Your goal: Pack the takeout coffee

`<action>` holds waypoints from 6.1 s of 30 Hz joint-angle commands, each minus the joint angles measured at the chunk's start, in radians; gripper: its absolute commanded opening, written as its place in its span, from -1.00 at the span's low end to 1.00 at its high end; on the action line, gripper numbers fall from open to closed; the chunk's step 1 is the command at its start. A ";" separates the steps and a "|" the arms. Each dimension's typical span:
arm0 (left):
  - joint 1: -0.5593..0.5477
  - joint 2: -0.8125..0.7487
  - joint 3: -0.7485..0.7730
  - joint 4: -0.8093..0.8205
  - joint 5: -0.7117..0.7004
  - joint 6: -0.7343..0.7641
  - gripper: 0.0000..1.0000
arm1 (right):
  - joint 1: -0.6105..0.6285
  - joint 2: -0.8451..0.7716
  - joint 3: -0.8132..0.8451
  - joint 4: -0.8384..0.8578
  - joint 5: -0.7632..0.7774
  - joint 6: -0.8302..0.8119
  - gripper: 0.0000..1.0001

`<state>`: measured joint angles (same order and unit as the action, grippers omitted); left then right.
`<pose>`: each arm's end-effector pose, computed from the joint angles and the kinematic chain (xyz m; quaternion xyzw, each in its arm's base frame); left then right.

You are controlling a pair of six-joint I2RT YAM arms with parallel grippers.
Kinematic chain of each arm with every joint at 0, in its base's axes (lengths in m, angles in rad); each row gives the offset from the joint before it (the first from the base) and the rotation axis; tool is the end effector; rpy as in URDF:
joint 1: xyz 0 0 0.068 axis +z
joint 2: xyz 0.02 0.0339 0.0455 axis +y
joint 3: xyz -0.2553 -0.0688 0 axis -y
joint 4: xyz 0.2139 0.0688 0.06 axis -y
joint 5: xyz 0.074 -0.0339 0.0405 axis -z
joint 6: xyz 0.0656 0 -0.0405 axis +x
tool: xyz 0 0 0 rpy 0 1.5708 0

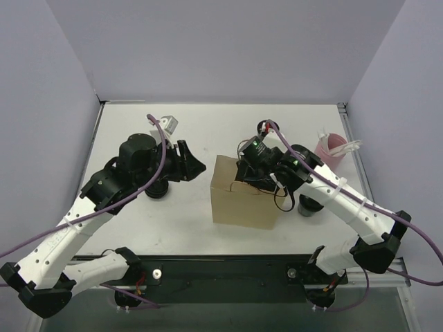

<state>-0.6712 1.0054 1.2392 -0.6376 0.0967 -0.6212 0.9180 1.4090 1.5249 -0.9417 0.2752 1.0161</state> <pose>0.1570 -0.1328 0.3823 0.0475 0.8326 -0.3636 0.4151 0.1826 0.2095 0.3490 0.0951 0.9191 0.2242 0.3098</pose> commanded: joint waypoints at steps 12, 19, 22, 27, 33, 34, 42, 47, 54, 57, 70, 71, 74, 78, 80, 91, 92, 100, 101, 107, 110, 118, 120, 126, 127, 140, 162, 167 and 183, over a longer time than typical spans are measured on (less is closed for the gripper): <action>-0.117 0.165 0.098 0.026 -0.124 0.078 0.17 | 0.002 -0.154 0.115 -0.085 -0.011 -0.079 0.13; -0.133 0.251 0.154 0.012 -0.182 0.138 0.05 | 0.004 -0.249 0.089 -0.085 0.024 -0.120 0.14; -0.146 0.274 0.164 0.036 -0.203 0.162 0.03 | 0.005 -0.298 0.046 -0.091 0.076 -0.119 0.14; -0.174 0.318 0.213 -0.008 -0.236 0.195 -0.41 | 0.004 -0.347 0.017 -0.111 0.113 -0.109 0.13; -0.191 0.291 0.212 -0.048 -0.272 0.183 -1.00 | 0.002 -0.375 -0.008 -0.144 0.183 -0.135 0.13; -0.191 0.274 0.210 -0.051 -0.278 0.179 -1.00 | 0.001 -0.378 -0.015 -0.155 0.246 -0.140 0.13; -0.189 0.199 0.200 -0.100 -0.342 0.192 -1.00 | -0.237 -0.393 -0.026 -0.192 0.222 -0.243 0.15; -0.183 0.171 0.149 -0.117 -0.357 0.202 -1.00 | -0.408 -0.400 -0.112 -0.184 0.119 -0.315 0.28; -0.182 0.121 0.111 -0.132 -0.351 0.155 -1.00 | -0.711 -0.341 -0.311 -0.072 -0.138 -0.480 0.55; -0.180 0.128 0.129 -0.177 -0.357 0.141 -0.96 | -0.757 -0.309 -0.367 -0.029 -0.178 -0.520 0.67; -0.179 0.116 0.141 -0.203 -0.315 0.146 0.07 | -0.915 -0.160 -0.459 0.087 -0.268 -0.648 0.68; -0.179 0.113 0.141 -0.205 -0.315 0.149 0.11 | -0.915 -0.144 -0.463 0.090 -0.268 -0.668 0.67; -0.180 0.111 0.157 -0.224 -0.319 0.150 0.22 | -0.915 -0.125 -0.476 0.092 -0.300 -0.686 0.64; -0.180 0.102 0.163 -0.229 -0.327 0.156 0.32 | -0.915 -0.120 -0.511 0.118 -0.309 -0.692 0.61; -0.180 0.101 0.164 -0.231 -0.331 0.158 0.32 | -0.915 -0.104 -0.522 0.129 -0.306 -0.694 0.61; -0.179 0.095 0.164 -0.238 -0.339 0.159 0.32 | -0.944 -0.114 -0.572 0.153 -0.278 -0.706 0.32; -0.179 0.094 0.164 -0.238 -0.341 0.161 0.33 | -0.944 -0.116 -0.575 0.158 -0.284 -0.708 0.29; -0.179 0.102 0.163 -0.238 -0.319 0.140 0.29 | -0.943 -0.171 -0.580 0.150 -0.329 -0.689 0.15; -0.177 0.104 0.161 -0.235 -0.319 0.137 0.28 | -0.941 -0.182 -0.577 0.146 -0.337 -0.683 0.14; -0.177 0.151 0.166 -0.243 -0.344 0.133 0.13 | -0.924 -0.235 -0.511 0.084 -0.335 -0.654 0.08; -0.176 0.165 0.155 -0.251 -0.347 0.136 0.01 | -0.924 -0.268 -0.450 0.038 -0.327 -0.648 0.05; -0.173 0.142 0.144 -0.171 -0.322 0.184 -0.88 | -0.737 -0.379 -0.146 -0.048 -0.370 -0.645 0.00; -0.168 0.128 0.137 -0.140 -0.295 0.186 -1.00 | -0.702 -0.392 -0.071 -0.046 -0.425 -0.649 -0.03; -0.168 0.091 0.094 -0.048 -0.249 0.199 -1.00 | -0.630 -0.438 0.136 0.029 -0.575 -0.666 -0.05; -0.166 0.085 0.080 -0.039 -0.249 0.195 -1.00 | -0.624 -0.443 0.170 0.035 -0.597 -0.668 -0.05; -0.162 0.105 0.091 -0.102 -0.276 0.130 -1.00 | -0.490 -0.551 0.113 0.132 -0.807 -0.717 -0.07; -0.162 0.012 -0.007 0.010 -0.219 0.126 -1.00 | 0.063 -0.411 0.098 0.093 -0.298 -0.795 -0.13; -0.153 -0.011 0.008 0.065 -0.233 0.184 -1.00 | 0.221 -0.274 0.202 0.078 -0.046 -0.915 -0.10; -0.156 -0.240 -0.260 0.253 -0.138 0.216 -1.00 | 0.467 -0.154 0.021 0.119 0.156 -1.050 -0.12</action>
<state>-0.8288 0.8051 1.0348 -0.4934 -0.1070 -0.4213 1.3308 1.2503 1.5841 -0.8410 0.3191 0.0013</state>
